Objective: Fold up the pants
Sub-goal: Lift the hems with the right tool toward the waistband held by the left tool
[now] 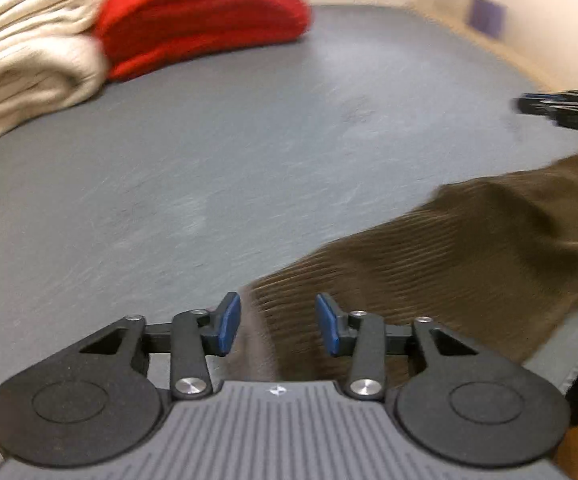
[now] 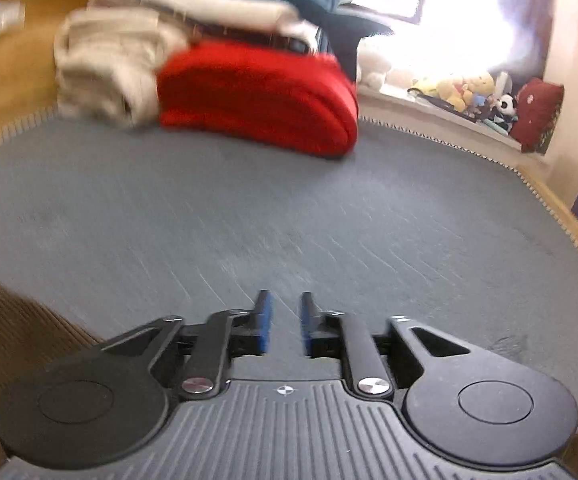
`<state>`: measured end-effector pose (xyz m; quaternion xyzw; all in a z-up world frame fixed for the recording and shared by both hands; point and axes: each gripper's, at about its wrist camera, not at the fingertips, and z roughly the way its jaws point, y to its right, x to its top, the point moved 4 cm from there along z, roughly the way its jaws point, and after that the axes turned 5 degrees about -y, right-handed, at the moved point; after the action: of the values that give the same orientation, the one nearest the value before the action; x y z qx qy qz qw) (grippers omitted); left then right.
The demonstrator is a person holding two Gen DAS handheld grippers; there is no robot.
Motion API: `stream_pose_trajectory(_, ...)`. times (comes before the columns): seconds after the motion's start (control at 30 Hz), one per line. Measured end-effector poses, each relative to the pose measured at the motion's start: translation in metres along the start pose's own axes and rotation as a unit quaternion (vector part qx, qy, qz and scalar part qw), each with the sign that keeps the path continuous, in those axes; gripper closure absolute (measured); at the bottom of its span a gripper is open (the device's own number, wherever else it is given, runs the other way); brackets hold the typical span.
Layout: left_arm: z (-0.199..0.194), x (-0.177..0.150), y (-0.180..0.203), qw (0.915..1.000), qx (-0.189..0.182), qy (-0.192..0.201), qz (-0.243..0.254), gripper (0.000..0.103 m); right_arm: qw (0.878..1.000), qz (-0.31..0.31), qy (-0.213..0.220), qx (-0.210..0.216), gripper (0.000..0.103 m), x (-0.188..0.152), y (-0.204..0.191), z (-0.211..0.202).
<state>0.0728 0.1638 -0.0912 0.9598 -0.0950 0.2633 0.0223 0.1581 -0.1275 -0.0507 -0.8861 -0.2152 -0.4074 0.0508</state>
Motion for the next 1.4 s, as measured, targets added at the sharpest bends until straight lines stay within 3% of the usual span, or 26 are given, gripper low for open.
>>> stream_pose_trajectory(0.07,0.012,-0.002,0.008,0.9997,-0.015,-0.008,0.015,0.062,1.0,0.0,0.0,0.005,0.069,-0.001,-0.006,-0.014)
stream_pose_trajectory(0.1,0.026,-0.005,0.008,0.9995,-0.001,-0.028,0.016,0.063,1.0,-0.002,0.0,0.004,0.069,-0.003,-0.009,-0.018)
stream_pose_trajectory(0.13,0.047,-0.012,0.001,0.9972,0.034,-0.066,0.014,0.071,1.0,-0.001,0.002,0.003,0.069,-0.003,-0.01,-0.026)
stream_pose_trajectory(0.2,0.072,-0.025,-0.007,0.9908,0.075,-0.112,0.006,0.071,1.0,0.013,0.004,0.003,0.068,-0.011,-0.011,-0.046)
stream_pose_trajectory(0.3,0.058,-0.01,0.005,0.9934,0.077,-0.085,0.006,0.072,0.999,0.027,-0.002,-0.017,0.064,-0.018,-0.003,-0.062)
stream_pose_trajectory(0.4,0.04,0.003,0.018,0.9987,0.034,-0.038,0.002,0.072,0.998,0.041,0.008,-0.041,0.058,-0.032,0.01,-0.065)
stream_pose_trajectory(0.47,0.055,0.003,0.02,0.9982,0.019,-0.056,-0.009,0.072,0.997,0.063,-0.001,-0.053,0.056,-0.046,0.022,-0.063)
stream_pose_trajectory(0.57,0.092,-0.016,0.013,0.9903,0.064,-0.123,0.012,0.075,0.992,0.1,-0.034,-0.069,0.056,-0.06,0.04,-0.06)
stream_pose_trajectory(0.7,0.076,-0.008,0.035,0.9888,0.089,-0.109,0.051,0.074,0.986,0.15,-0.025,-0.074,0.056,-0.061,0.073,-0.075)
stream_pose_trajectory(0.8,0.055,0.004,0.06,0.994,0.048,-0.074,0.064,0.067,0.977,0.196,-0.015,-0.088,0.054,-0.067,0.104,-0.09)
stream_pose_trajectory(0.87,0.055,0.002,0.074,0.9945,0.0,-0.077,0.071,0.052,0.968,0.227,-0.014,-0.108,0.054,-0.081,0.124,-0.096)
stream_pose_trajectory(0.9,0.06,-0.004,0.081,0.9933,-0.026,-0.088,0.07,0.047,0.963,0.241,-0.012,-0.116,0.053,-0.09,0.131,-0.098)
stream_pose_trajectory(0.93,0.078,-0.018,0.085,0.9882,-0.048,-0.131,0.063,0.042,0.958,0.259,-0.01,-0.122,0.053,-0.099,0.139,-0.099)
stream_pose_trajectory(0.97,0.098,-0.032,0.088,0.9823,-0.037,-0.171,0.068,0.042,0.954,0.275,-0.013,-0.122,0.053,-0.108,0.146,-0.1)
stream_pose_trajectory(1.03,0.107,-0.04,0.105,0.9796,0.004,-0.159,0.124,0.038,0.945,0.306,-0.021,-0.118,0.054,-0.12,0.158,-0.1)
stream_pose_trajectory(1.1,0.097,-0.027,0.113,0.9786,0.027,-0.164,0.122,0.039,0.937,0.327,0.001,-0.125,0.054,-0.126,0.17,-0.108)
stream_pose_trajectory(1.2,0.063,0.003,0.136,0.9867,0.026,-0.091,0.132,0.027,0.924,0.351,0.011,-0.15,0.054,-0.141,0.187,-0.116)
stream_pose_trajectory(1.27,0.045,0.022,0.149,0.9921,0.018,-0.042,0.116,0.017,0.914,0.367,0.007,-0.173,0.054,-0.151,0.2,-0.119)
stream_pose_trajectory(1.4,0.026,0.047,0.164,0.9982,0.007,0.02,0.057,0.017,0.9,0.389,0.005,-0.198,0.053,-0.17,0.219,-0.123)
